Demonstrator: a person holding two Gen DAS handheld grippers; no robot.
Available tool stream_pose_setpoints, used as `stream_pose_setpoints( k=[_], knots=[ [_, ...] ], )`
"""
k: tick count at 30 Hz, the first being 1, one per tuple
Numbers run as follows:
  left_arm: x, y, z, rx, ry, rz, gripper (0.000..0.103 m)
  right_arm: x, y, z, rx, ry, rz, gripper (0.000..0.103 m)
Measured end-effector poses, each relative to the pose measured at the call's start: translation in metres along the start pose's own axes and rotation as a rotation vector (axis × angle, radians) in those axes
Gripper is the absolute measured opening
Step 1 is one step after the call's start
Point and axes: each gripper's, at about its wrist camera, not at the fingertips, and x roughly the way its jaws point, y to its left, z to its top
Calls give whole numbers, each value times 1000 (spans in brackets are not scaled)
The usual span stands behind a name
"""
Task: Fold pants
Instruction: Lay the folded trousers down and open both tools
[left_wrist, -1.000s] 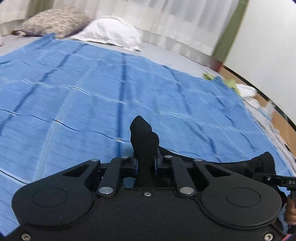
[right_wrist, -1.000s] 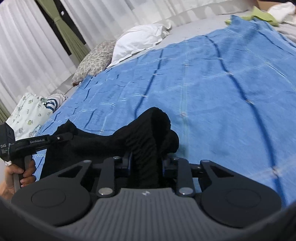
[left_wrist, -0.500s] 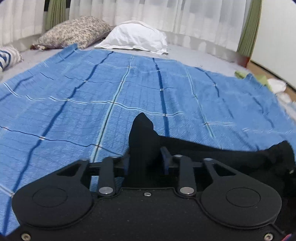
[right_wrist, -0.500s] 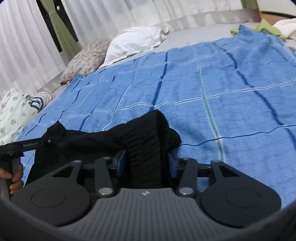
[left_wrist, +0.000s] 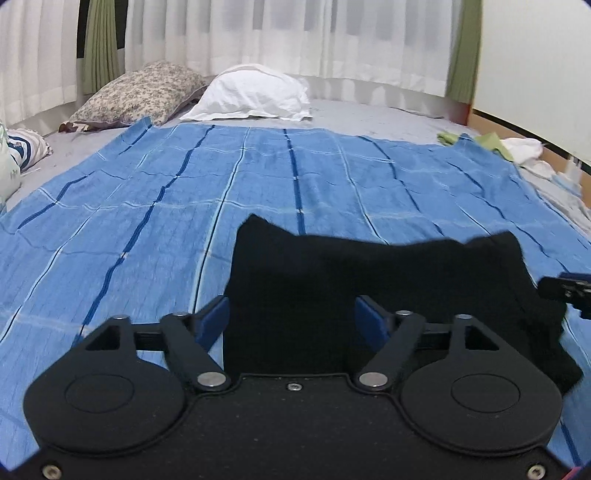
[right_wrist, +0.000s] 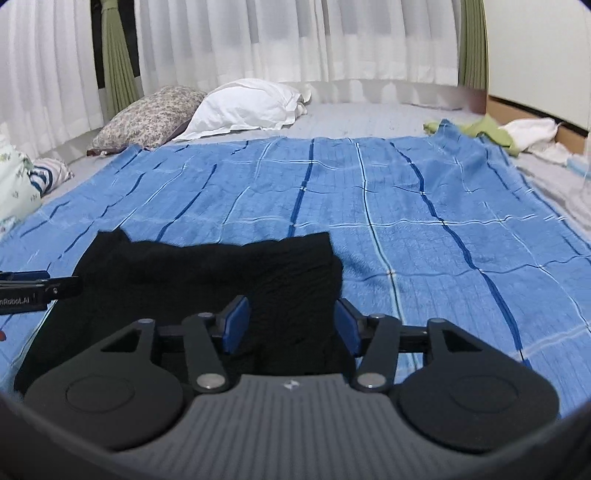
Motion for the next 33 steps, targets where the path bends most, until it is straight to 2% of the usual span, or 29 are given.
stream_pose_setpoints(
  k=[7,10,13,17,20,26,30,32,33],
  knots=[
    [-21,0,-41,36,35,38,79,-14,31,-33,-26,38,-69,71],
    [-21,7,-59,19,78,60,80,-12,33,-46,2,87,-106,71],
    [-25,14,-68,-26,74,51,80,-13,30,-58,30,111,-128,71],
    [-38,15,-71,-58,72,39,80,-28,37,-69,25,84,-140,71],
    [-52,7,-74,-31,44,24,84,-38,46,-74,7,53,-144,74],
    [-65,-12,-83,14,14,-20,90,-41,55,-89,5,36,-93,78],
    [-58,-23,-89,51,23,20,92,-37,58,-97,-8,25,-88,83],
    [-54,-27,-91,58,28,26,100,-37,60,-100,-20,19,-87,86],
    [-53,-27,-92,57,31,24,100,-36,61,-100,-24,18,-90,87]
  ],
)
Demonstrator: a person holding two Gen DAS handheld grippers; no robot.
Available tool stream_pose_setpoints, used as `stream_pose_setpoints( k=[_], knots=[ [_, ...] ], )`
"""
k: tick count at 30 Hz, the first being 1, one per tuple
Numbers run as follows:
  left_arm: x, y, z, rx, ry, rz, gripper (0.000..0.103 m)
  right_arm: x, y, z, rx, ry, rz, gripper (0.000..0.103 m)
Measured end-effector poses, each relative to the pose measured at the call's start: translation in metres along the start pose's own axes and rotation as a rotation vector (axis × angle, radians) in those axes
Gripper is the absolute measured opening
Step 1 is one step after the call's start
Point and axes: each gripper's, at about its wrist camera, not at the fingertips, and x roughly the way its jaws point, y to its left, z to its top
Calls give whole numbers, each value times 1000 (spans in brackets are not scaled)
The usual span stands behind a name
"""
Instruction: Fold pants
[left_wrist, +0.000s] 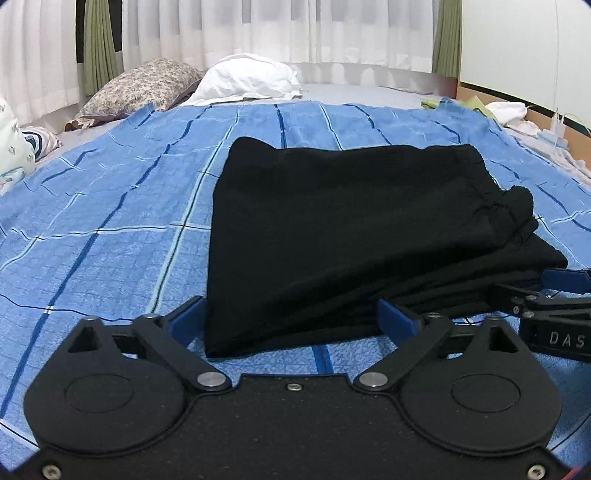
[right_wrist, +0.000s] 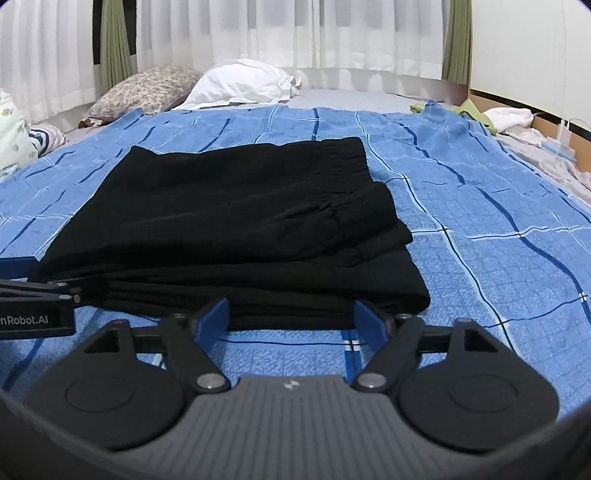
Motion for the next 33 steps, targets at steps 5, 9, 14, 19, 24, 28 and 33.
stream_pose_setpoints(
  k=[5,9,14,19,24,28,33],
  knots=[
    [7,-3,0,4,14,19,103,4,-1,-6,17,-11,-14,93],
    [10,-3,0,-1,24,35,103,4,-4,-8,33,-8,-10,98],
    [13,-1,-1,-22,33,34,103,7,-2,-9,9,-2,4,103],
    [15,3,-2,-43,38,21,103,6,0,-11,1,-11,9,103],
    [15,4,-3,-47,36,15,103,6,2,-12,-6,-15,7,103],
    [15,3,-5,-44,25,17,103,6,3,-12,-10,-16,5,103],
    [15,4,-6,-47,22,15,103,7,2,-12,-13,-15,3,103]
  ],
)
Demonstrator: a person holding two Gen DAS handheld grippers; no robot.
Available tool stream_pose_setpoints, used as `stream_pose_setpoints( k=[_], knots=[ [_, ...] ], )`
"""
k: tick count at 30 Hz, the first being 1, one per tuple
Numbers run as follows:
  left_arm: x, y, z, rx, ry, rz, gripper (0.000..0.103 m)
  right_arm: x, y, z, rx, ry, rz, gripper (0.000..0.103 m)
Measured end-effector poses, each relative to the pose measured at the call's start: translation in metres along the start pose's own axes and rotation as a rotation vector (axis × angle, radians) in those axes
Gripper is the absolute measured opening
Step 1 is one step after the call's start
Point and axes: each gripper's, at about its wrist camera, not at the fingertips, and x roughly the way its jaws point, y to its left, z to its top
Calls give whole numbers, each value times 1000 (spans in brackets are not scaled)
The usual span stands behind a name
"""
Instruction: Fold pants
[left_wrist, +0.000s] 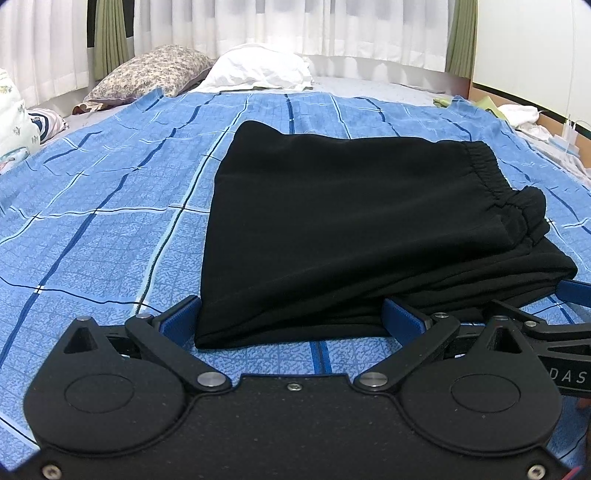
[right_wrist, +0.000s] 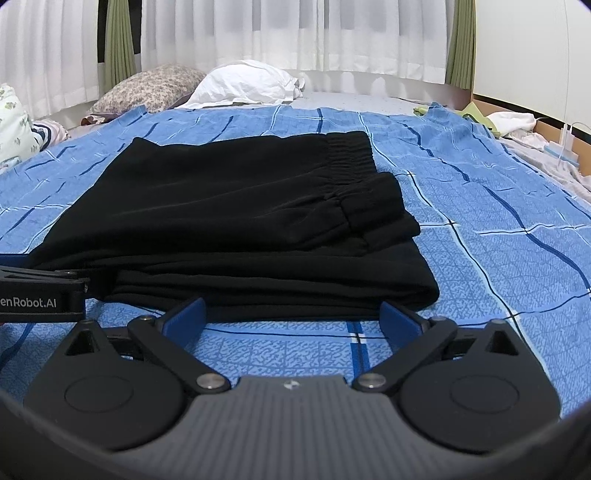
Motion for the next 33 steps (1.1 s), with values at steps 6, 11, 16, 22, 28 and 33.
stream_pose_setpoints(
  k=[6,11,16,22,28,33],
  knots=[
    [0,0,0,2,3,-3,103,0,0,0,0,-1,0,103],
    [1,2,1,-5,11,-12,103,0,0,0,0,0,0,103],
    [2,3,2,-6,9,-14,103,0,0,0,-1,0,0,103],
    [3,3,1,-7,11,-17,103,0,0,0,-1,0,0,103],
    [2,3,1,-7,10,-17,103,0,0,0,-1,0,0,103],
    [2,3,1,-6,10,-16,103,0,0,0,-1,0,0,103]
  ],
)
